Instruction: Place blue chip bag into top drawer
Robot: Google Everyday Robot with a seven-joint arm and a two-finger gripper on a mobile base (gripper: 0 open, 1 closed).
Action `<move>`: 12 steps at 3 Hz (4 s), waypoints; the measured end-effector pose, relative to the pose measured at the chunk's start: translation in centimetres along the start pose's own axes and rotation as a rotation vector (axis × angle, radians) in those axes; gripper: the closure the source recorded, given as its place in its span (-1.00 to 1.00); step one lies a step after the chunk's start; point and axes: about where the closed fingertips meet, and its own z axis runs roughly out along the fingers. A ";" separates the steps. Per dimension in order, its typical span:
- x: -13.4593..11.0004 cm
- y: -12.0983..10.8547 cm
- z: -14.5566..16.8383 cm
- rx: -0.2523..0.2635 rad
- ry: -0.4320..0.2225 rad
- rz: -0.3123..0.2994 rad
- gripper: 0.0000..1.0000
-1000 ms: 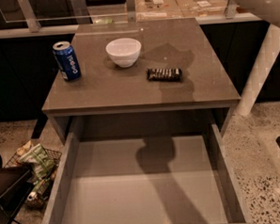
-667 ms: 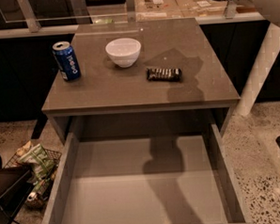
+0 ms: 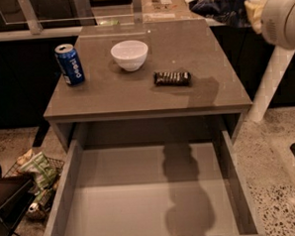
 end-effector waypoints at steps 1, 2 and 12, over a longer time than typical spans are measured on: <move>3.4 1.5 -4.3 -0.032 -0.033 0.006 1.00; 7.6 3.7 -7.2 -0.075 -0.054 0.014 1.00; 21.3 18.9 -11.6 -0.698 0.271 0.036 1.00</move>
Offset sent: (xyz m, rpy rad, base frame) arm -0.1557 -0.0515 -0.1108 0.0543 0.0157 0.1663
